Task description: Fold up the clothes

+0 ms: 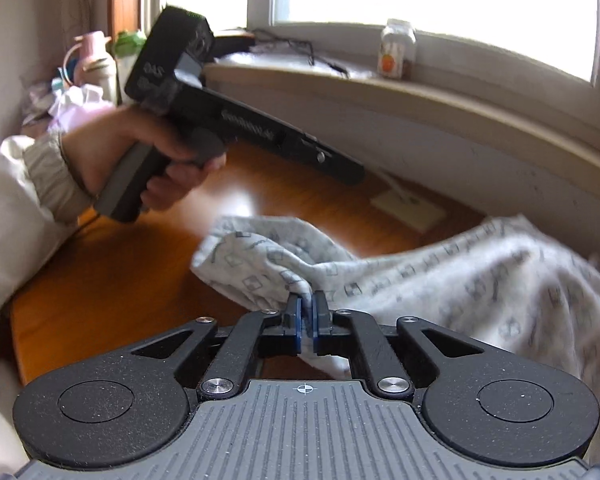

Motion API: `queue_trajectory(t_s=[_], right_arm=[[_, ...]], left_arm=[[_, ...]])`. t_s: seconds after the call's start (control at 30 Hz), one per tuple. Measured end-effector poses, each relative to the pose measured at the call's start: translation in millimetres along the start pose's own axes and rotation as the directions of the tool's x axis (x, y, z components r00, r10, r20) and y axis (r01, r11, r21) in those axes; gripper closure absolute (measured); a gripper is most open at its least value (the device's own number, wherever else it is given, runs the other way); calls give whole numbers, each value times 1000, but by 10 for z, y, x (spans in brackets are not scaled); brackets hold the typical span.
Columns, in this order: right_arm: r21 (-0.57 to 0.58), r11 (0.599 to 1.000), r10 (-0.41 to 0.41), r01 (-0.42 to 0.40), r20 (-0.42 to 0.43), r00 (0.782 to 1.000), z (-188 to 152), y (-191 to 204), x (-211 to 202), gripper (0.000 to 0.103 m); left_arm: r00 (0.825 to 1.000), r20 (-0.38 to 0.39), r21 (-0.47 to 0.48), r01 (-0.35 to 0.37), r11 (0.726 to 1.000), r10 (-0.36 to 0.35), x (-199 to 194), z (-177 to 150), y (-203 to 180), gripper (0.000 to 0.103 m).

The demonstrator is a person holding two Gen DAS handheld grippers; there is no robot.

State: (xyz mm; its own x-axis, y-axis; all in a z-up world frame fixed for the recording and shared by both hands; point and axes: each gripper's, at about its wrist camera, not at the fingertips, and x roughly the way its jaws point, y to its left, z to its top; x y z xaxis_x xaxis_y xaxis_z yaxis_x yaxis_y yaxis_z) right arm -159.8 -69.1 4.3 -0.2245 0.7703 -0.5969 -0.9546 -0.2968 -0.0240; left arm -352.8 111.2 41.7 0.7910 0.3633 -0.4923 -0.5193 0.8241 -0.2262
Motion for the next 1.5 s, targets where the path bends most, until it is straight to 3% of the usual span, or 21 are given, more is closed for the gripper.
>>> queue_trajectory(t_s=[0.13,0.2,0.37,0.43,0.5,0.6,0.63,0.67,0.7,0.73,0.8,0.87,0.9,1.0,1.1,1.23,1.4,1.5], right_arm=[[24,999,-23,22,39,999,-7,-101,-151,88],[23,998,-59,58,60,996,24,-155,-208,83],[43,984,-177,174,93,980,135,-358,-262,71],[29,964,-266,264,97,959,183,-446,-234,62],[35,945,-328,327,85,941,215,-581,-171,60],[31,916,-401,400,36,916,239,-778,-62,46],[26,916,-401,401,7,916,229,-837,-20,41],[41,922,-385,385,-9,923,205,-902,-15,42],[63,929,-365,365,-20,931,176,-968,-22,50],[92,935,-341,341,-24,940,145,-1025,-62,68],[141,941,-309,308,-9,951,89,-1097,-184,85],[161,935,-326,317,35,945,54,-1107,-362,90],[167,928,-345,332,60,936,43,-1109,-468,90],[174,915,-386,365,112,916,39,-1134,-842,92],[174,903,-416,393,127,900,-32,-1156,-1252,99],[170,886,-443,431,44,895,-367,-1214,-1552,100],[175,870,-452,461,-92,887,-810,-1312,-1545,100],[205,866,-442,456,-114,890,-886,-1394,-1563,99]], left_arm=[[999,-37,45,38,998,-36,67,-45,-135,26],[995,-64,43,81,996,-78,83,-72,-161,68],[993,-77,49,95,994,-91,86,-107,-234,62],[991,-86,49,110,993,-106,83,-115,-256,55],[987,-99,57,132,990,-126,88,-131,-283,42],[982,-129,71,145,987,-135,117,-180,-334,43],[981,-138,77,147,986,-135,128,-198,-350,44],[980,-147,81,150,985,-137,138,-215,-365,48],[978,-152,79,157,984,-144,143,-226,-371,54],[976,-155,72,165,984,-153,143,-234,-373,57],[975,-151,65,177,982,-165,122,-244,-390,78],[977,-136,63,174,983,-164,85,-241,-424,94],[980,-125,66,164,984,-155,65,-234,-459,97],[990,-71,56,128,990,-124,-27,-208,-573,98],[988,-18,35,152,988,-151,-192,-208,-712,98],[976,-21,63,217,974,-216,-372,-217,-954,98],[974,-35,114,228,967,-226,-368,-107,-1145,97],[977,-36,112,211,971,-208,-235,-37,-1173,87]])
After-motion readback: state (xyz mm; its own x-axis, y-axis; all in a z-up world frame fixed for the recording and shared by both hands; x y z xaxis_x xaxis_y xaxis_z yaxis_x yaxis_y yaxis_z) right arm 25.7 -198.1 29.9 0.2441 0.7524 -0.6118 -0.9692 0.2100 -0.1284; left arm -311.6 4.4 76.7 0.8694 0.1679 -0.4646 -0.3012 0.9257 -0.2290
